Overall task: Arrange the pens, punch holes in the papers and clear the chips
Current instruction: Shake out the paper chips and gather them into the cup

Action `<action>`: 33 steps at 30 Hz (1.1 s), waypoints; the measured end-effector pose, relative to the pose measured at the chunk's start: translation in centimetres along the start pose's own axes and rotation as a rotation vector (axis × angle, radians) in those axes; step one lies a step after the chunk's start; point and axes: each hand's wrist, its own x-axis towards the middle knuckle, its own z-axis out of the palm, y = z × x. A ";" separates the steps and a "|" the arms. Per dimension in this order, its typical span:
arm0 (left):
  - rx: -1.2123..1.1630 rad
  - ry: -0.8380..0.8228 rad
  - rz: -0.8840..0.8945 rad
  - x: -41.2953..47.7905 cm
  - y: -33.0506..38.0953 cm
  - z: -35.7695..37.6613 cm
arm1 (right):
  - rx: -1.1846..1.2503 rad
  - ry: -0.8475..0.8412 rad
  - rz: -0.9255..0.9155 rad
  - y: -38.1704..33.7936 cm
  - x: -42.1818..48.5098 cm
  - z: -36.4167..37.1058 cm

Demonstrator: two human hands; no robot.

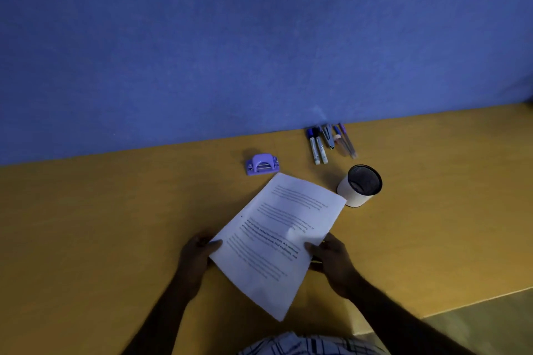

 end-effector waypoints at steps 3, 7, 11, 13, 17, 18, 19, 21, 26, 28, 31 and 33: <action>0.140 -0.134 -0.009 0.3 1.9 0.0 | -0.072 -0.051 -0.029 -1.2 0.2 -0.6; 0.378 -0.307 -0.060 0.5 3.7 1.2 | -0.182 -0.144 -0.095 -3.2 0.8 -0.8; 0.393 -0.438 -0.004 0.2 4.4 2.4 | -0.278 -0.174 -0.193 -5.1 1.5 -0.3; 0.321 -0.482 0.021 -0.1 4.5 3.0 | -0.284 -0.185 -0.222 -5.8 2.1 -0.1; 0.222 -0.423 0.111 -0.3 4.9 3.5 | -0.264 -0.199 -0.290 -6.8 2.8 0.4; 0.236 -0.397 0.163 -0.4 5.1 3.7 | -0.269 -0.197 -0.313 -7.1 2.8 0.5; 0.250 -0.359 0.225 -0.5 5.3 3.9 | -0.277 -0.191 -0.338 -7.3 2.9 0.7; 0.248 -0.263 0.342 -0.7 5.8 4.5 | -0.286 -0.164 -0.377 -8.0 2.8 1.1; 0.222 -0.059 0.484 -1.0 6.4 5.7 | -0.266 -0.133 -0.433 -9.8 2.1 2.8; 0.198 -0.033 0.530 -1.2 6.4 6.1 | -0.238 -0.138 -0.437 -10.2 1.9 3.5; 0.101 -0.029 0.547 -1.5 6.3 6.2 | -0.215 -0.169 -0.468 -10.7 1.5 3.9; 0.085 -0.022 0.557 -1.4 6.1 6.1 | -0.225 -0.163 -0.477 -10.8 1.3 4.0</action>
